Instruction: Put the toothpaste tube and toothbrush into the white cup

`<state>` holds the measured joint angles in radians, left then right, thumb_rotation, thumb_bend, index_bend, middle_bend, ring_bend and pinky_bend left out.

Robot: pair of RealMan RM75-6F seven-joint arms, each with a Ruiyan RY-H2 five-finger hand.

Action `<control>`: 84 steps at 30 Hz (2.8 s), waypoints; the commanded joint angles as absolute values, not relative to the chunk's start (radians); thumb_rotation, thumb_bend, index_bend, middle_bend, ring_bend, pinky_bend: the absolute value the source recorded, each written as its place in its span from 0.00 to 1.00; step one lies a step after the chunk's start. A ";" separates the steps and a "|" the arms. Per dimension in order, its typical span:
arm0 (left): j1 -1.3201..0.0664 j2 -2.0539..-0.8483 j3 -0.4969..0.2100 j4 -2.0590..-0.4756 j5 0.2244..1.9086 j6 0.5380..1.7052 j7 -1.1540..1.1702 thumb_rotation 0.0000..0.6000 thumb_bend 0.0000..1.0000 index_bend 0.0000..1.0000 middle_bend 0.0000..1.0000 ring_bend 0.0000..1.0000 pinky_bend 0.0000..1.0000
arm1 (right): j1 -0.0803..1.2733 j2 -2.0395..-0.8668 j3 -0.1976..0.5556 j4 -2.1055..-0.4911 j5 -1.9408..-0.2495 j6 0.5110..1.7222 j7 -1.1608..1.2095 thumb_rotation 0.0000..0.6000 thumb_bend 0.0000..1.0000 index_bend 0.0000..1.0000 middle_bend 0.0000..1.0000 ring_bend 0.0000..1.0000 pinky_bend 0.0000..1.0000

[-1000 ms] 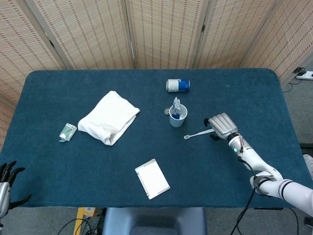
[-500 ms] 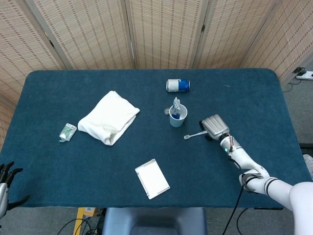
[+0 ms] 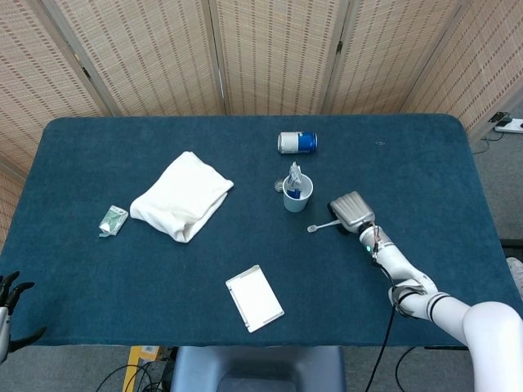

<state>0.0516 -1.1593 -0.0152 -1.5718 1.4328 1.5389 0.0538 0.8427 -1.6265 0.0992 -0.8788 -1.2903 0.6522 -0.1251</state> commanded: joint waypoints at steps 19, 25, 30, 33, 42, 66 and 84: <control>0.054 -1.168 -0.015 -1.554 1.427 1.531 0.042 1.00 0.17 0.26 0.11 0.03 0.16 | 0.846 -1.653 0.099 -0.843 -1.297 0.639 -0.116 1.00 0.30 0.61 0.93 0.96 1.00; 0.056 -1.168 -0.016 -1.550 1.426 1.532 0.038 1.00 0.17 0.26 0.11 0.03 0.16 | 0.832 -1.630 0.112 -0.879 -1.302 0.675 -0.076 1.00 0.32 0.64 0.93 0.96 1.00; 0.056 -1.167 -0.016 -1.550 1.428 1.531 0.037 1.00 0.17 0.26 0.11 0.03 0.16 | 0.804 -1.582 0.135 -0.960 -1.308 0.732 0.009 1.00 0.32 0.65 0.93 0.96 1.00; 0.056 -1.164 -0.016 -1.554 1.430 1.533 0.040 1.00 0.17 0.26 0.11 0.03 0.16 | 0.780 -1.544 0.153 -1.025 -1.327 0.799 0.084 1.00 0.32 0.65 0.93 0.96 1.00; 0.050 -1.151 -0.018 -1.583 1.446 1.538 0.063 1.00 0.17 0.26 0.11 0.03 0.16 | 0.741 -1.464 0.262 -1.193 -1.313 0.909 0.392 1.00 0.32 0.65 0.94 0.96 1.00; 0.060 -1.135 -0.013 -1.600 1.428 1.536 0.081 1.00 0.17 0.26 0.11 0.03 0.16 | 0.813 -1.619 0.419 -1.037 -1.224 0.879 0.895 1.00 0.32 0.68 0.94 0.95 1.00; 0.062 -1.122 -0.016 -1.616 1.410 1.529 0.105 1.00 0.17 0.26 0.11 0.03 0.16 | 0.892 -1.785 0.402 -0.726 -1.286 0.825 1.178 1.00 0.32 0.69 0.94 0.95 1.00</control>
